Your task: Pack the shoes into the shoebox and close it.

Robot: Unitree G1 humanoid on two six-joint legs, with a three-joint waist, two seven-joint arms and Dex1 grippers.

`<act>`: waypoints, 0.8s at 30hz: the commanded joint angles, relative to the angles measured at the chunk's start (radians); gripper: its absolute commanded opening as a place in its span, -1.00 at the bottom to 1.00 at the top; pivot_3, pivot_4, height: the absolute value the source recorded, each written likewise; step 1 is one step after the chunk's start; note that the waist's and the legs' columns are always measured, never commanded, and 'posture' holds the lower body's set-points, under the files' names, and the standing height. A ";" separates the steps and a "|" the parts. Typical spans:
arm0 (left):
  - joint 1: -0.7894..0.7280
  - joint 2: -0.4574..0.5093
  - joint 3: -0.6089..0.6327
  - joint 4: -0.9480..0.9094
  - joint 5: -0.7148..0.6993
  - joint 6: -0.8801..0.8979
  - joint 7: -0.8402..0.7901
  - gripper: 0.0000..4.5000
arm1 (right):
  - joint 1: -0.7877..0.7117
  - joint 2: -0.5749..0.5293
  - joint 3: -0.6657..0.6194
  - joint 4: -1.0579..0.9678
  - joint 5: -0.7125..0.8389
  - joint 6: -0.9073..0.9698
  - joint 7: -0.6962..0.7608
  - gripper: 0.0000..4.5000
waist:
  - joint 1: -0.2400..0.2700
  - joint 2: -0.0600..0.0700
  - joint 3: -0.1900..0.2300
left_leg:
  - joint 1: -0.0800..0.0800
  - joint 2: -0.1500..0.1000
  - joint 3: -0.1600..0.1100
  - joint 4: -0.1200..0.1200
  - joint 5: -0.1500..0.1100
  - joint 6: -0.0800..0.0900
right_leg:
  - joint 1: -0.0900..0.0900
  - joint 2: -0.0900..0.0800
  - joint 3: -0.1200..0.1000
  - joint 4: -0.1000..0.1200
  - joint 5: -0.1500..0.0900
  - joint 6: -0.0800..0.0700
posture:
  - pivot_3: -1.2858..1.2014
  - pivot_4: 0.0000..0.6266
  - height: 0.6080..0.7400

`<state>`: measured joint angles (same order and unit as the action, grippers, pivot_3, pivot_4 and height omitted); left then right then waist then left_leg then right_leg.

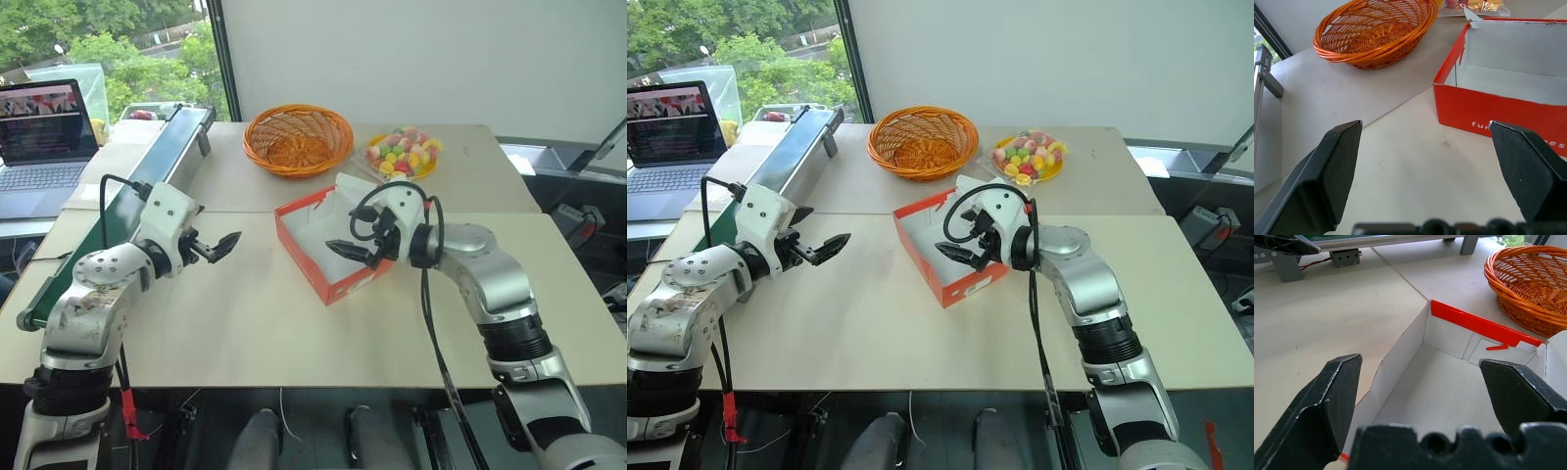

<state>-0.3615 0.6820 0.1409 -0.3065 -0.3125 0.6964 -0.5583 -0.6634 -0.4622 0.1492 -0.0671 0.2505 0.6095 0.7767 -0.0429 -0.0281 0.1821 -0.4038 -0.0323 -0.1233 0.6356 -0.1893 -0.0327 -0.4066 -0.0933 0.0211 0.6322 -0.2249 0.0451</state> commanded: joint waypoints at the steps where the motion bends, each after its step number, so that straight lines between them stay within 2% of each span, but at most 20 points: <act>1: 0.000 -0.010 0.026 -0.019 0.001 -0.029 0.015 0.97 | -0.022 0.001 -0.017 -0.012 0.007 -0.018 -0.001 1.00 | 0.000 0.000 0.000 | 0.000 0.000 0.000 0.000 0.000 0.000 | 0.000 0.000 0.000 0.000 0.000 0.000 | 0.03 -0.52 1.00; 6: 0.014 -0.019 0.085 0.008 0.008 0.004 0.077 0.97 | -0.045 0.017 0.001 0.019 -0.007 -0.034 0.004 1.00 | -0.003 0.000 0.000 | 0.000 0.000 0.001 0.000 0.000 0.000 | 0.000 0.000 0.001 0.000 0.000 0.000 | 0.03 -0.52 1.00; 13: 0.004 -0.033 0.163 0.042 0.043 -0.008 0.197 0.97 | -0.149 0.105 -0.002 0.171 -0.033 -0.103 -0.027 1.00 | -0.002 0.000 0.000 | 0.003 0.002 0.005 -0.002 0.000 0.000 | -0.001 0.002 0.004 0.001 0.001 -0.001 | 0.03 -0.52 1.00; 24: 0.019 -0.051 0.145 0.002 0.040 0.016 0.225 0.97 | -0.187 0.169 0.010 0.216 -0.033 -0.123 -0.016 1.00 | 0.000 0.000 0.000 | 0.003 0.002 0.007 -0.003 0.000 0.000 | -0.003 0.001 0.007 0.001 0.002 -0.002 | 0.03 -0.52 1.00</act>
<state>-0.3403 0.6238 0.2834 -0.2658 -0.2791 0.7033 -0.3416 -0.8291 -0.2967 0.1650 0.1881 0.2113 0.5001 0.7575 -0.0430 -0.0281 0.1821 -0.4011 -0.0302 -0.1160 0.6323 -0.1894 -0.0329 -0.4099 -0.0917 0.0282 0.6335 -0.2234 0.0427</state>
